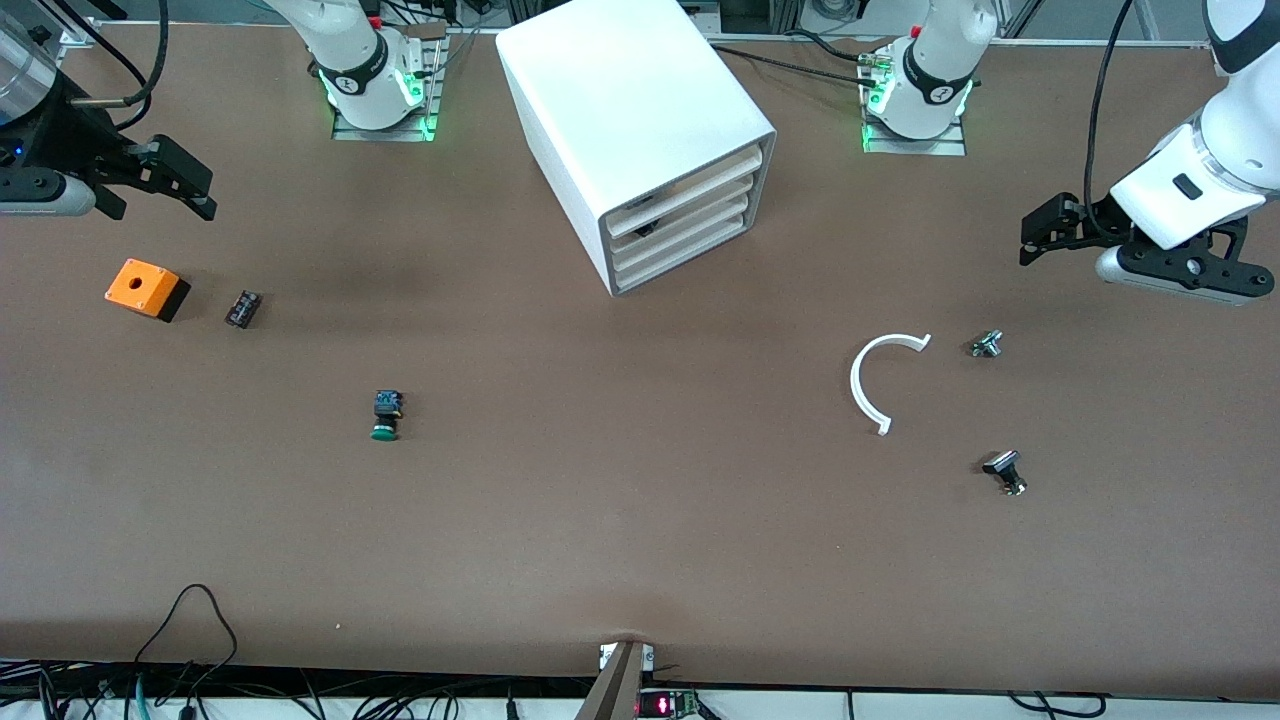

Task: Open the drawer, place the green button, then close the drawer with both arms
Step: 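Lower the right gripper onto the green button while the left gripper reaches the drawer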

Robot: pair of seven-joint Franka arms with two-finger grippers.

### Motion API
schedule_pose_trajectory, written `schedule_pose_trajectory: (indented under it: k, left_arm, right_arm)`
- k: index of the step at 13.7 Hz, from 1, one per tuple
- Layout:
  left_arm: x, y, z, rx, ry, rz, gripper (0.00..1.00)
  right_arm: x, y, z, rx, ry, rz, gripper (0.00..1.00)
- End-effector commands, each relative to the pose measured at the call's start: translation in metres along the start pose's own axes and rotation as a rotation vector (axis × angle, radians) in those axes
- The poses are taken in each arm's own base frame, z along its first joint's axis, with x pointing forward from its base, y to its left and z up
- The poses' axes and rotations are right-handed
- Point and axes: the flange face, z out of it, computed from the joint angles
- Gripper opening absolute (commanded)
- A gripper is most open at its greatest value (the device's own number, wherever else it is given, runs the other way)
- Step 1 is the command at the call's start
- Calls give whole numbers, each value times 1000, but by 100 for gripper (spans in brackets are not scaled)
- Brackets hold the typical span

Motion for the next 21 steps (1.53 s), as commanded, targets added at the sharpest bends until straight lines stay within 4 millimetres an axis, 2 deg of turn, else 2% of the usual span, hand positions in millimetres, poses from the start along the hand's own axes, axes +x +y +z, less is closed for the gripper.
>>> schedule_pose_trajectory:
  k: [1, 4, 7, 10, 12, 14, 16, 18, 19, 21]
  left_arm:
    - [3, 1, -6, 23, -8, -7, 99]
    - [3, 1, -6, 23, -8, -6, 99]
    - [2, 2, -4, 20, -21, -4, 99]
    - [-2, 7, 2, -27, -69, -4, 99]
    - [-4, 26, 5, -116, -95, 14, 99]
    - [-5, 54, 23, -189, -189, 62, 99]
    - [-12, 84, 31, -284, -268, 109, 99]
    - [-12, 116, 46, -397, -338, 153, 99]
    - [-8, 126, 57, -451, -362, 160, 99]
    - [2, 134, 86, -555, -416, 176, 99]
  right_arm:
    - [2, 0, -11, 15, 14, -27, 100]
    - [2, 1, -14, 22, 20, 10, 100]
    - [7, -1, 15, 16, -30, -7, 100]
    - [31, -5, 41, 25, -22, 2, 100]
    - [50, -15, 65, 33, -3, -11, 100]
    - [68, -19, 89, 44, 23, -13, 100]
    - [88, -23, 122, 52, 33, -14, 100]
    - [98, -27, 153, 58, 21, -16, 100]
    - [103, -28, 168, 59, 11, -17, 100]
    - [110, -31, 199, 62, -13, -21, 100]
